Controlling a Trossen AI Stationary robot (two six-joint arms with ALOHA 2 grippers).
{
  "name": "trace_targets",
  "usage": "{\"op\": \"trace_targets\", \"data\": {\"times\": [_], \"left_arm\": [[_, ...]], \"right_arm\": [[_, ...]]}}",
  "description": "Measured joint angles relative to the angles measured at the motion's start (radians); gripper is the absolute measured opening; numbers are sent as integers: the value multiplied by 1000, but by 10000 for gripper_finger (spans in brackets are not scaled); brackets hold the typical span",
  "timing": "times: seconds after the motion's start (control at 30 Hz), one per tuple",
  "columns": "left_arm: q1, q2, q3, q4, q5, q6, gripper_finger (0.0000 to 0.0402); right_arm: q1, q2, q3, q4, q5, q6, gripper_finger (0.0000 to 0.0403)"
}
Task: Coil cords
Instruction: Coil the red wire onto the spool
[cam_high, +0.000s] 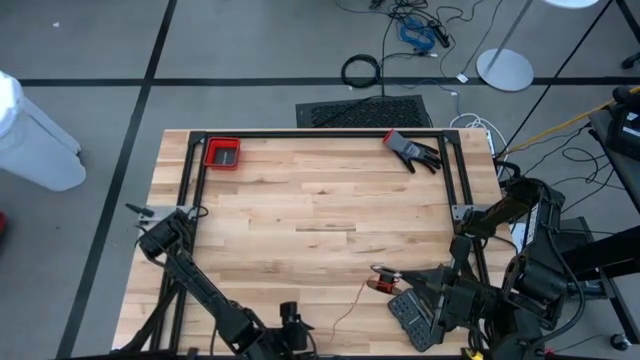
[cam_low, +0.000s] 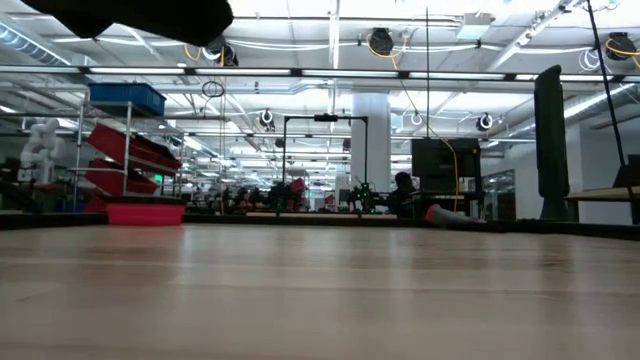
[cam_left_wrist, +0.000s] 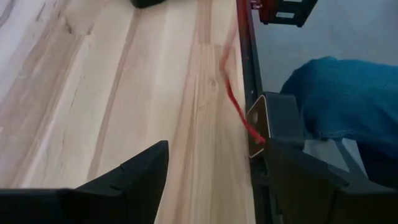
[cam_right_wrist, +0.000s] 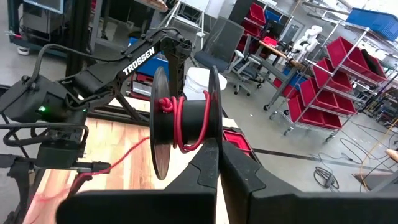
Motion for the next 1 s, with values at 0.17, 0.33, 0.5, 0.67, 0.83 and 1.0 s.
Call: {"op": "trace_targets", "data": {"times": [0.17,0.33,0.5,0.67,0.83,1.0], "left_arm": [[1,0,0,1,-13,0,269],[1,0,0,2,-33,0,269],[-1,0,0,36,-32,8,262],[-7,0,0,95,-8,8,235],[-8,0,0,115,-6,2,213],[-8,0,0,117,-11,2,189]], "right_arm": [[0,0,0,0,0,0,0],[0,0,0,0,0,0,0],[0,0,0,1,0,0,0],[0,0,0,1,0,0,0],[0,0,0,1,0,0,0],[0,0,0,1,0,0,0]]}}
